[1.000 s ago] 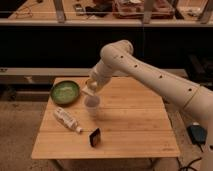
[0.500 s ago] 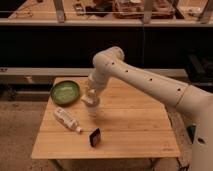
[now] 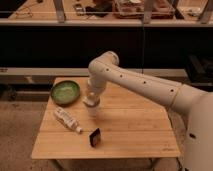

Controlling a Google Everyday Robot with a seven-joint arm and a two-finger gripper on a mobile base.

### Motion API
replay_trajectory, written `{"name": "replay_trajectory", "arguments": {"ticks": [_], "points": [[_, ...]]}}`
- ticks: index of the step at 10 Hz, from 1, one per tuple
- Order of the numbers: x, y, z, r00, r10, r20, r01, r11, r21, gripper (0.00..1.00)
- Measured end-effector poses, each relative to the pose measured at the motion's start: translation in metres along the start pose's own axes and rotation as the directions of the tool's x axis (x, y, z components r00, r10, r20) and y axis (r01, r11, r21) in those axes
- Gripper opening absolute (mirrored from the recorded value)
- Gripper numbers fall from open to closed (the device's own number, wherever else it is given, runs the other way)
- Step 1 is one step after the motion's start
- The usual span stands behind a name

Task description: Place the white sponge in the ceramic cup

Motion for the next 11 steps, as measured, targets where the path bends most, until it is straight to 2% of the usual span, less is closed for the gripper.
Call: {"name": "replay_trajectory", "arguments": {"ticks": [4, 5, 9, 11], "points": [[-0.008, 0.002, 0.011, 1.000, 0.002, 0.013, -0.002, 1.000, -0.020, 0.72], [-0.009, 0.003, 0.013, 1.000, 0.005, 0.015, -0.004, 1.000, -0.024, 0.79], [0.001, 0.007, 0.009, 0.999, 0.036, 0.010, -0.036, 0.999, -0.028, 0.80], [0.012, 0.011, -0.005, 0.997, 0.076, 0.029, -0.076, 0.997, -0.008, 0.80]]}}
